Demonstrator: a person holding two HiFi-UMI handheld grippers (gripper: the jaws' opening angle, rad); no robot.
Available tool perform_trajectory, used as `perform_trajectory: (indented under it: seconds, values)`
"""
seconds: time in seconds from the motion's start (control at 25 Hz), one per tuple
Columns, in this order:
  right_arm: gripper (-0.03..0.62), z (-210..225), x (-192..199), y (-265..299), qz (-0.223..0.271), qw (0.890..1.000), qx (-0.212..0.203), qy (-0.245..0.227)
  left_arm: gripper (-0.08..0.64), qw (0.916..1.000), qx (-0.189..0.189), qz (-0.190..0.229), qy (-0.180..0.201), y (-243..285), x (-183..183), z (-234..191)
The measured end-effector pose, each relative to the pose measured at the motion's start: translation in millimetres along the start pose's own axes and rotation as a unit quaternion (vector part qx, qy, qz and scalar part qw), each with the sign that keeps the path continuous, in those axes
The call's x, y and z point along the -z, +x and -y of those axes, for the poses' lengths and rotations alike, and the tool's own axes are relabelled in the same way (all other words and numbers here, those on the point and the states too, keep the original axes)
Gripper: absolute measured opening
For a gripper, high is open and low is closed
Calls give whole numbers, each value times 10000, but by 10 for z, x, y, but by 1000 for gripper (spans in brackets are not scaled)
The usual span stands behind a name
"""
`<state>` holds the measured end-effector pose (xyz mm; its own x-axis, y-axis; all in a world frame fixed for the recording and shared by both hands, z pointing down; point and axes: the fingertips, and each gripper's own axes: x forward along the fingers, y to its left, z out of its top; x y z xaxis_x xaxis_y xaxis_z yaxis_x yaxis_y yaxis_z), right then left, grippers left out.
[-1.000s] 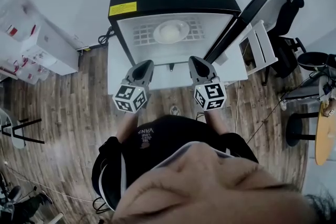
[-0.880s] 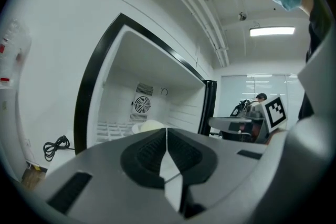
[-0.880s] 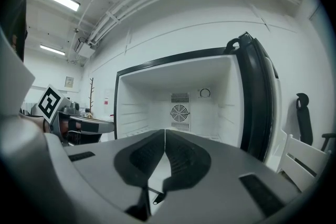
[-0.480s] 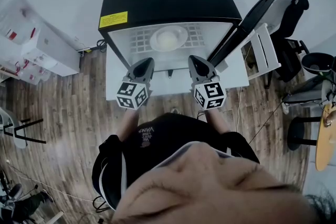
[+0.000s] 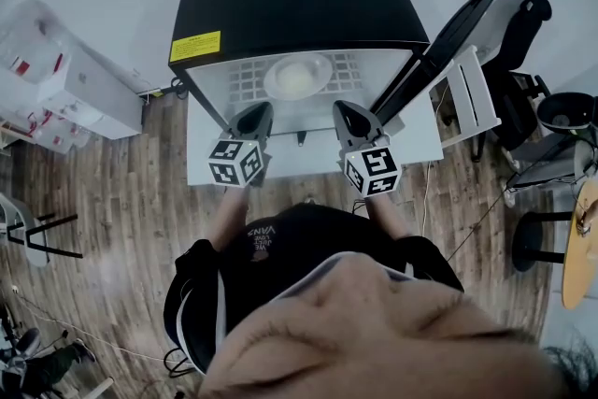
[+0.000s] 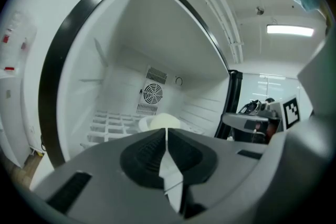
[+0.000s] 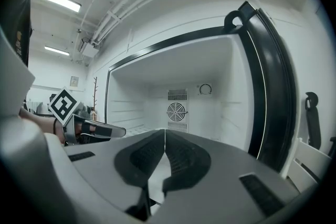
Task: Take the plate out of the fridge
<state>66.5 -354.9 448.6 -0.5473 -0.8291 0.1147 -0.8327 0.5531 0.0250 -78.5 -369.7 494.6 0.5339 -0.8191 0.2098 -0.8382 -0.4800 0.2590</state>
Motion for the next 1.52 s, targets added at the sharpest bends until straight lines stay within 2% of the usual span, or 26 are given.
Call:
perform_trajectory:
  seconds: [0.12,0.44,0.76,0.96,1.0,1.08,1.24,1.36,1.52]
  values:
    - [12,30,19,1,-17,10000,2,15,17,9991,21,-147,-389,65,57,-18]
    - [12,87,49,11,-33,10000,-29,15,18,9933,98,-343,-1097,190,170,-25]
    - [12,131,76,24,-38,10000,-61,41,20,9791,329,-193,-1999,285,165,14]
    - [12,143,72,31,-29,9999,-96,51,24,9706,382,-133,-2374,302,149,23]
    - [12,145,71,34,-24,9999,-106,54,43,9686,395,-132,-2450,306,150,25]
    - [12,144,70,40,-18,9999,-130,58,158,9650,422,-161,-2583,318,162,29]
    - [12,149,76,46,-15,9998,-172,67,158,9600,406,-145,-2765,338,178,33]
    - [12,158,91,42,-21,9998,-198,69,158,9493,451,-54,-3111,360,162,42]
    - [12,172,81,43,-10,9997,-219,83,158,9269,465,64,-3723,389,143,27]
